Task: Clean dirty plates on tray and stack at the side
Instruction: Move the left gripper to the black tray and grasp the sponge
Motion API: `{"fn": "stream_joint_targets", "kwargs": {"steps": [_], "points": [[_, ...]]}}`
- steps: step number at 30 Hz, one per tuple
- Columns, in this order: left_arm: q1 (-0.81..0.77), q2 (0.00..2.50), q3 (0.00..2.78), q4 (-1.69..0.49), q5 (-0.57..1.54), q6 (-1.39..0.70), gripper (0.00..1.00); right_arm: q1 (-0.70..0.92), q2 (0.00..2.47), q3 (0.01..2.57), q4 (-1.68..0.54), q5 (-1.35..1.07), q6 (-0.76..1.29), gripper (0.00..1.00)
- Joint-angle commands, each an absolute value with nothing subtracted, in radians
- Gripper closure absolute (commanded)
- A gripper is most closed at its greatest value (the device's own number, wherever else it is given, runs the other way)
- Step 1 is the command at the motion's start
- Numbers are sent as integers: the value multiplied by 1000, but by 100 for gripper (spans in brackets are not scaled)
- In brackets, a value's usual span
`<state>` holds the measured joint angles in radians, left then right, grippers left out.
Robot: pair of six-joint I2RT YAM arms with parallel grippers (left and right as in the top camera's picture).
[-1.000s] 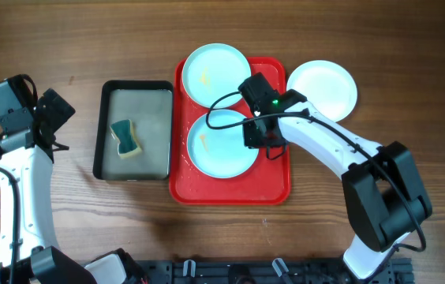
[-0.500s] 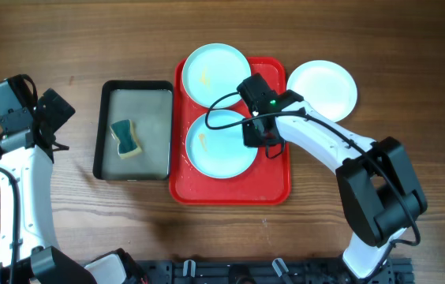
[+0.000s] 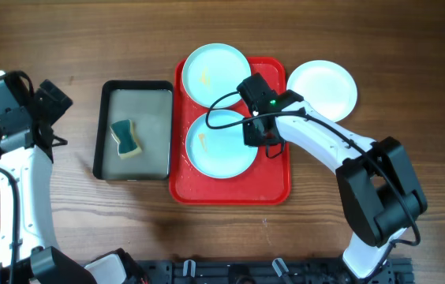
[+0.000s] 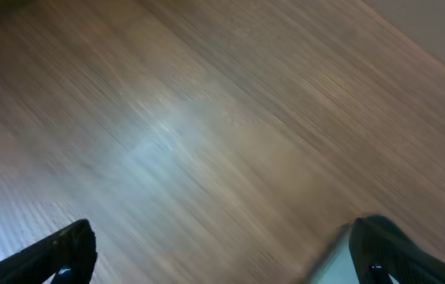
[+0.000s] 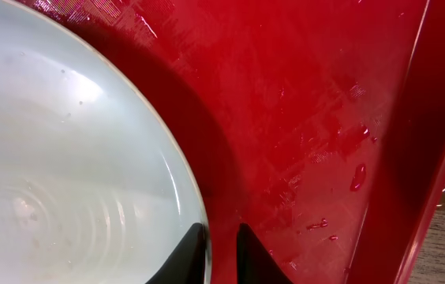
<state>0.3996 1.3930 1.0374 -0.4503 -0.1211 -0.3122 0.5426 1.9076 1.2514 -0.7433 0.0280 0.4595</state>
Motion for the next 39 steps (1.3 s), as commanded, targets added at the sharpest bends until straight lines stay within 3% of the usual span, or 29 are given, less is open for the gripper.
{"fn": "stream_joint_targets", "kwargs": {"steps": [1,4,8,9,10,14,18,23,26,37,39], "points": [[400,1386,1047,-503,217,-349,0,547,1925,1248,-737,47,472,84],[394,1388,1047,-603,424,-349,0,547,1925,1248,-735,46,472,84],[312,1388,1046,-689,453,-348,0,547,1925,1248,-736,45,472,84],[281,1388,1045,-720,453,-348,3,547,1925,1248,-736,45,472,84],[243,1388,1045,-746,452,-348,12,547,1925,1248,-737,45,472,84],[38,1388,1043,-789,261,-348,19,547,1925,1248,-739,45,472,73],[-138,1389,1027,-791,95,-349,19,547,1925,1248,-744,45,474,72],[-185,1390,1026,-790,84,-349,23,546,1925,1248,-744,26,474,69],[-185,1390,1025,-790,84,-349,24,547,1925,1248,-739,-21,476,78],[-185,1390,1025,-791,38,-349,25,535,1958,1248,-723,-20,499,86],[-185,1390,1025,-791,31,-349,26,535,1958,1248,-719,-21,500,91]]}}
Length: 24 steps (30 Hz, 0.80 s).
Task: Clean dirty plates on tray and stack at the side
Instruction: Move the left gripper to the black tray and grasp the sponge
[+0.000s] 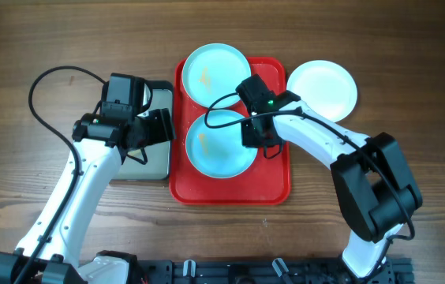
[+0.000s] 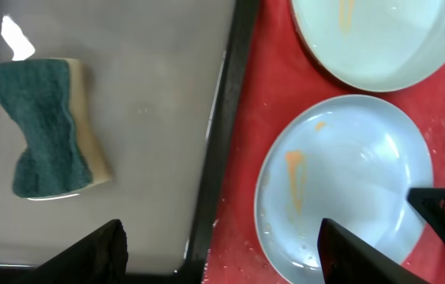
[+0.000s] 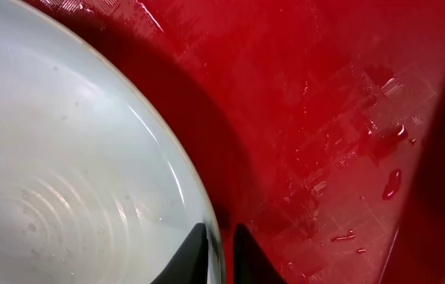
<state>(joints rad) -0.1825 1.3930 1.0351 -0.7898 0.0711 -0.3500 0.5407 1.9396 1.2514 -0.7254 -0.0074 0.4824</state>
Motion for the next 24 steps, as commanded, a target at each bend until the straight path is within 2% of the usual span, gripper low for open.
{"fn": "stream_joint_targets", "kwargs": {"steps": [1,4,5,7,11,14,16,18,24], "points": [[-185,1390,1025,-790,28,-350,27,535,1958,1248,-718,-23,500,93],[-185,1392,1025,-790,-36,-383,29,535,1958,1248,-715,-23,501,94],[-185,1396,1025,-789,-50,-382,32,535,1958,1248,-714,-23,501,96],[-185,1422,1025,-782,-63,-374,49,535,1958,1248,-714,-23,501,96],[-177,1538,1025,-732,-183,-374,45,535,1958,1248,-714,-23,501,96],[-104,1594,1025,-717,-199,-393,43,535,1958,1248,-714,-22,500,96],[-15,1601,1025,-714,-164,-400,43,535,1958,1248,-714,-22,500,96],[58,1603,1025,-695,-66,-310,44,535,1958,1248,-710,-23,500,96],[109,1605,1025,-692,-26,-239,43,535,1958,1248,-710,-23,500,96]]}}
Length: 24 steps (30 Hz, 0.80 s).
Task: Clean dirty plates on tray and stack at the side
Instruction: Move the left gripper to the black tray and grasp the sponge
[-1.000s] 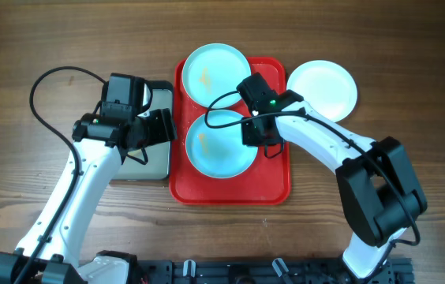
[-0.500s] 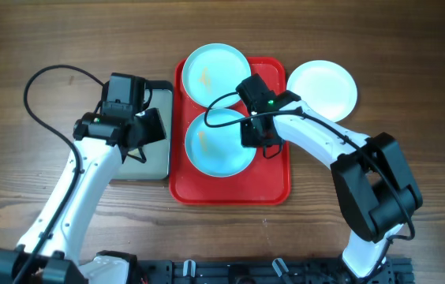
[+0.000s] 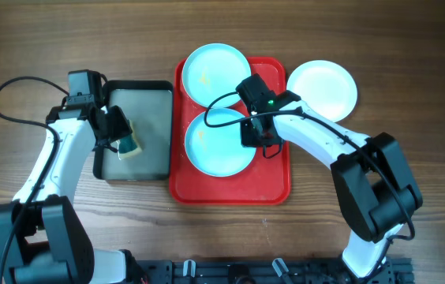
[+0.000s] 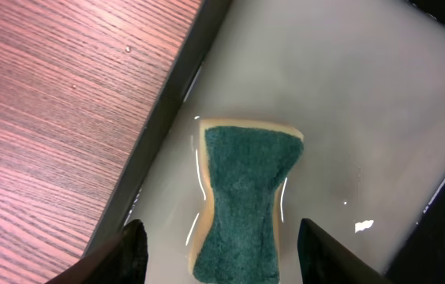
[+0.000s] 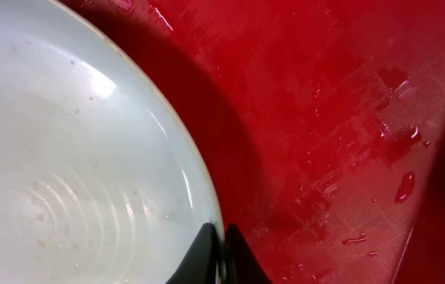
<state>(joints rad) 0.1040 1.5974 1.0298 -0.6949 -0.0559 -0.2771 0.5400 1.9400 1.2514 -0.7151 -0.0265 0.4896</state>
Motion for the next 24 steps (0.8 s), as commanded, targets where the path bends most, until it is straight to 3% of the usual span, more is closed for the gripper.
{"fn": "stream_joint_targets", "kwargs": {"steps": [1,7,17,21,24], "points": [[109,1605,1024,-692,-22,-239,43,535,1958,1248,-708,-23,500,96],[109,1678,1024,-690,-22,-238,43,535,1958,1248,-708,-23,499,96],[109,1757,1024,-669,19,-163,59,535,1958,1248,-708,-23,499,96],[109,1757,1024,-669,19,-164,72,535,1958,1248,-708,-23,499,96],[109,1757,1022,-669,23,-164,69,535,1958,1248,-708,-23,499,95]]}}
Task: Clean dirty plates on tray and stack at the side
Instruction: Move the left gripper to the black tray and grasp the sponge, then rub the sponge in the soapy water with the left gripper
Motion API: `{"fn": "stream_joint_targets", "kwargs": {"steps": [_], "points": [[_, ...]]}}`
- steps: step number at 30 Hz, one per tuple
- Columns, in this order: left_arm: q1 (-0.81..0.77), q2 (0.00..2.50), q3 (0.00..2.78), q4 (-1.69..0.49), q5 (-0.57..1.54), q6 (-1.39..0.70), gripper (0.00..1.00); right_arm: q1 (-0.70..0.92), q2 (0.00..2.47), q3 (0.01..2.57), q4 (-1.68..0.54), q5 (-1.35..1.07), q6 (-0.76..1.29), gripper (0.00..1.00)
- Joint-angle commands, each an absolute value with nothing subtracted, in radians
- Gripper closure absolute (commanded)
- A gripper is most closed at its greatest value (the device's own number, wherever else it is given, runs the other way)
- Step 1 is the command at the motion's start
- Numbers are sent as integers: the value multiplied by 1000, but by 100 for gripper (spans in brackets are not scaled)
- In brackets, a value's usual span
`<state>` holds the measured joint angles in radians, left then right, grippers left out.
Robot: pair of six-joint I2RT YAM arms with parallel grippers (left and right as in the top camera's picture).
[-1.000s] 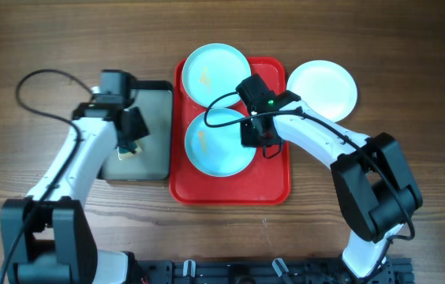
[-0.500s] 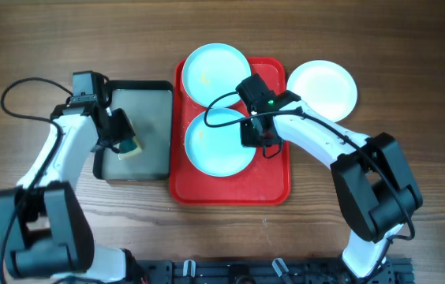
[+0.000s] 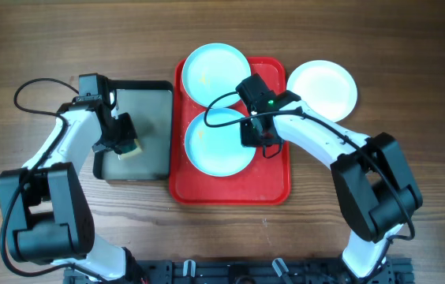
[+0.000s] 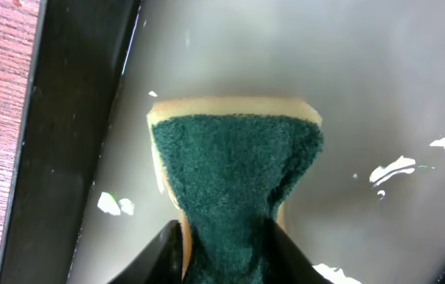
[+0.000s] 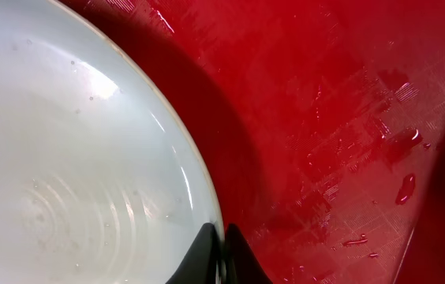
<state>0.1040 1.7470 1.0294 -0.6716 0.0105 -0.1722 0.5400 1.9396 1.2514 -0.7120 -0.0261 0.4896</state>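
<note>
Two pale blue plates lie on the red tray [image 3: 274, 185]. The far plate [image 3: 216, 72] and the near plate [image 3: 221, 142] each carry an orange smear. My right gripper [image 5: 221, 237] is shut on the near plate's right rim [image 5: 199, 181]; in the overhead view the right gripper [image 3: 256, 136] sits at that edge. A green and yellow sponge [image 4: 234, 158] lies in shallow water in the black tray [image 3: 147, 134]. My left gripper [image 4: 224, 252] is shut on the sponge's narrow waist; the overhead view shows the left gripper [image 3: 122, 138] there.
A clean white plate [image 3: 322, 88] sits on the wooden table right of the red tray. The black tray's left wall [image 4: 72, 134] runs close beside the sponge. Water drops dot the red tray floor [image 5: 349, 158].
My left gripper was open above the sponge with its fingers wide apart; now it is lower and shut on the sponge's waist. The right gripper still holds the near plate's rim.
First my left arm was far left over bare table, and my right fingers stood slightly apart around the near plate's rim. Then the left gripper was over the two trays' border. Then it was open over the sponge, the right shut on the rim. Now the left grips the sponge.
</note>
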Motion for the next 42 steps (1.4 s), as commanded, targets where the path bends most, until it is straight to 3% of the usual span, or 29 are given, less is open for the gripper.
{"fn": "stream_joint_targets", "kwargs": {"steps": [1,3,7,11,13,18,20,25,36,42], "points": [[109,1757,1014,-664,33,-164,69,535,1958,1248,-708,-23,498,96],[109,1757,974,-635,34,-164,72,535,1958,1248,-707,-23,499,96],[109,1757,973,-635,34,-164,96,535,1958,1248,-707,-23,500,96],[109,1704,983,-639,42,-164,96,535,1958,1248,-707,-23,499,95],[109,1617,983,-638,78,-163,96,535,1958,1248,-707,-23,500,90],[67,1401,983,-624,83,-123,96,535,1958,1248,-703,-27,500,90],[31,1368,983,-624,82,-107,96,535,1958,1248,-703,-27,500,96],[-62,1371,983,-623,78,-3,96,535,1958,1248,-702,-27,500,94],[-68,1371,982,-624,76,-4,96,535,1958,1248,-699,-27,500,96],[-68,1371,982,-604,74,-138,96,535,1958,1248,-696,-26,499,96]]}}
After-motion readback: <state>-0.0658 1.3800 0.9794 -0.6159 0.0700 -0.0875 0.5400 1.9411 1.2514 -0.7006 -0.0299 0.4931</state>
